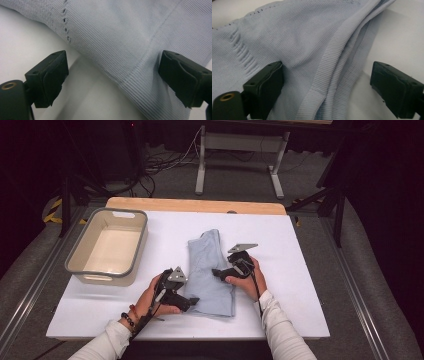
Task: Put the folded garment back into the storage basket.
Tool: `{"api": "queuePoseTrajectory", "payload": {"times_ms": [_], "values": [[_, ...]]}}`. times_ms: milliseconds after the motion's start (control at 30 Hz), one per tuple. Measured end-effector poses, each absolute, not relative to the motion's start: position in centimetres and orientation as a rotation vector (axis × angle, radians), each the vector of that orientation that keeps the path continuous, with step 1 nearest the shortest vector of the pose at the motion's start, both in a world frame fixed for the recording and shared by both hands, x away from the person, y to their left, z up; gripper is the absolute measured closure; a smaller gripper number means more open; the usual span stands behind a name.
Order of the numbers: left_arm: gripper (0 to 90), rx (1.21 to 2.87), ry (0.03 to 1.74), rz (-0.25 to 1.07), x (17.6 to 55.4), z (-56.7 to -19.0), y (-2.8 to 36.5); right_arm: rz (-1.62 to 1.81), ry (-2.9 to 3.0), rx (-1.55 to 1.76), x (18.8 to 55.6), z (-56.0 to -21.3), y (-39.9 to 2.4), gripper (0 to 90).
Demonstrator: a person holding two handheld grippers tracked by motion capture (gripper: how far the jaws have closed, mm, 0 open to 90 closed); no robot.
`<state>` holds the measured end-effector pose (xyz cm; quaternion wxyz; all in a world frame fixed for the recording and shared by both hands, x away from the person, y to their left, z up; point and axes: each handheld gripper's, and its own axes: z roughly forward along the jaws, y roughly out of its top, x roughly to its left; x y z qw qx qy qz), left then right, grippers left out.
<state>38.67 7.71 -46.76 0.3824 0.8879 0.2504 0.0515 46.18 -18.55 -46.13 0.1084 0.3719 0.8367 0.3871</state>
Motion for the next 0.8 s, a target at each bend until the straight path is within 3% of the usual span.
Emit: {"api": "queuePoseTrajectory", "payload": {"times_ms": [133, 233, 333, 533, 800], "values": [[10.7, 2.273, 0.629, 0.122, 38.7, -46.7, 7.7, 1.162, 2.501, 1.066, 45.8, -45.9, -18.3, 30.5], [10.9, 2.284, 0.619, 0.117, 38.8, -46.7, 7.6, 1.175, 2.509, 1.067, 45.6, -45.9, -18.3, 34.7], [12.2, 2.291, 0.611, 0.113, 38.7, -46.6, 7.6, 1.205, 2.549, 1.053, 45.5, -45.8, -18.2, 47.3], [16.0, 2.289, 0.593, 0.113, 38.6, -46.5, 7.6, 1.245, 2.591, 1.057, 45.5, -45.8, -18.2, 62.9], [22.0, 2.28, 0.585, 0.098, 38.5, -46.5, 7.7, 1.271, 2.563, 1.017, 44.9, -45.6, -18.2, 71.3]]}}
